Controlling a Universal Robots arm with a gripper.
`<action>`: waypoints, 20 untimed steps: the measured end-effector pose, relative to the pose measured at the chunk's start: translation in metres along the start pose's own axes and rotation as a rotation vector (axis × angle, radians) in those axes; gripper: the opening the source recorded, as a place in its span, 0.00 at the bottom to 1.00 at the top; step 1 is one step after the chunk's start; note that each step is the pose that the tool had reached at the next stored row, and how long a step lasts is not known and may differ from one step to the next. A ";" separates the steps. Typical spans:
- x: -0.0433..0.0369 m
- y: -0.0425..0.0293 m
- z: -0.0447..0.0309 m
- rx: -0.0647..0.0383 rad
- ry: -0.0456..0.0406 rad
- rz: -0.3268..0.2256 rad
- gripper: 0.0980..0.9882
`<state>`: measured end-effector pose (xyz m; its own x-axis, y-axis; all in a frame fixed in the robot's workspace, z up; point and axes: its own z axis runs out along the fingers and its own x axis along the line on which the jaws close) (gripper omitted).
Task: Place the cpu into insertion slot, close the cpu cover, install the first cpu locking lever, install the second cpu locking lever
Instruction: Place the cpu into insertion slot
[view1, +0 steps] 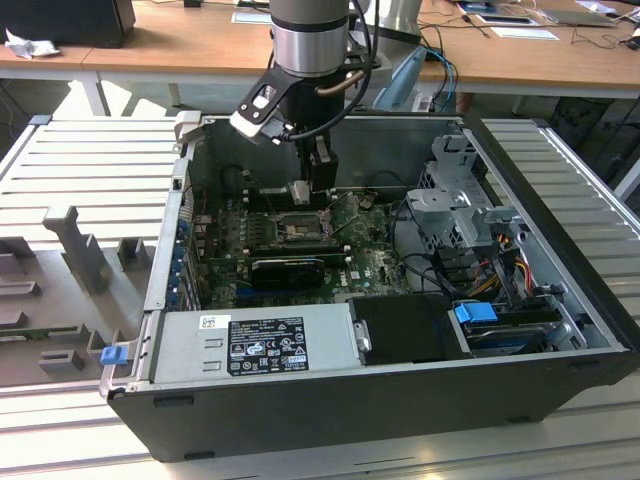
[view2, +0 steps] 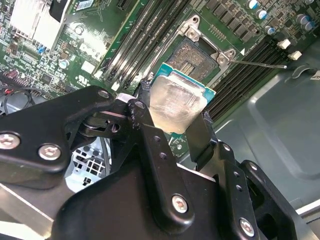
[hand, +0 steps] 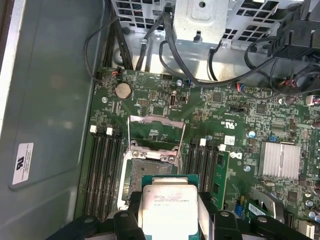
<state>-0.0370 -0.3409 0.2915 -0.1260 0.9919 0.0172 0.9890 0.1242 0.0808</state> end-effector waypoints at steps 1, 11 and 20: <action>0.0001 -0.0001 0.0016 0.000 -0.0003 0.003 0.48; 0.0017 -0.0011 0.0165 0.002 -0.0001 0.009 0.48; 0.0017 -0.0014 0.0206 0.002 0.0013 0.012 0.48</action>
<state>-0.0369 -0.3388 0.2709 -0.1141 0.9933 0.0195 0.9905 0.1122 0.0790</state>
